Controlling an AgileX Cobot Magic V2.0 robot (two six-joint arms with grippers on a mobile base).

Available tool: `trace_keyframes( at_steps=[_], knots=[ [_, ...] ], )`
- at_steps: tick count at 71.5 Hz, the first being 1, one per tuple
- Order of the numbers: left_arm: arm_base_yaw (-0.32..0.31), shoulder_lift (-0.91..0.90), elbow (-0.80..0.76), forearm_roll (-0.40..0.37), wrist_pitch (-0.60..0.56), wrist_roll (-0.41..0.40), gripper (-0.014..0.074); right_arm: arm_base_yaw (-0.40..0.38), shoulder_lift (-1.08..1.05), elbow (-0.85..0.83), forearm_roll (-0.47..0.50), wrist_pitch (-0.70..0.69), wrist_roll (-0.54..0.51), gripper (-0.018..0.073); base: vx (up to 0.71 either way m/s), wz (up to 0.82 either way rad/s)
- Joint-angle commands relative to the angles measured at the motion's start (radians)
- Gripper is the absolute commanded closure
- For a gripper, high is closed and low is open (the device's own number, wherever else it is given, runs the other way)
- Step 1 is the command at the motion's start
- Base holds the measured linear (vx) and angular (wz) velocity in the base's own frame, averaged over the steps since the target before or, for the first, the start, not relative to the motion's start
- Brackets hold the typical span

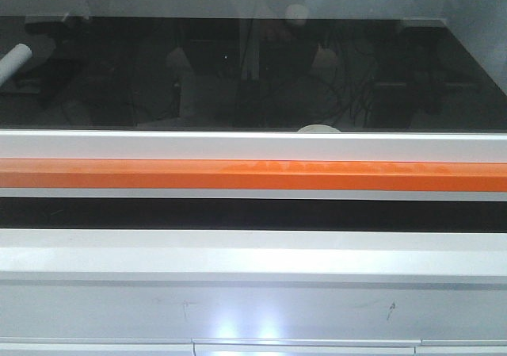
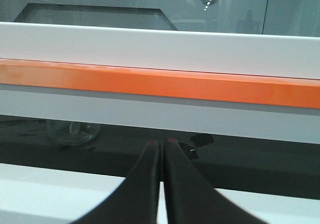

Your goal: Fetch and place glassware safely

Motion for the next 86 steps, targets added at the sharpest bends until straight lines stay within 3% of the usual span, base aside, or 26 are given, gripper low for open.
trace_keyframes(
  at_steps=[1,61,75,86],
  knots=[
    [-0.001,-0.01,0.031,-0.003,-0.068,-0.002,0.0603,-0.006,-0.009,0.018,-0.003,-0.071,-0.003,0.0563,0.0,0.0],
    [-0.001,-0.01,0.031,-0.003,-0.068,-0.002,0.0603,-0.006,-0.009,0.018,-0.003,-0.071,-0.004,0.0563,0.0,0.0],
    [-0.001,-0.01,0.03,-0.003,-0.115,-0.002,0.0603,-0.006,-0.009,0.016,-0.01,-0.075,-0.004,0.0563,0.0,0.0],
    [-0.001,-0.01,0.03,-0.003,-0.189,-0.001,0.0603,-0.006,-0.009,0.016,-0.01,-0.191,-0.005,0.0563,0.0,0.0]
  ],
)
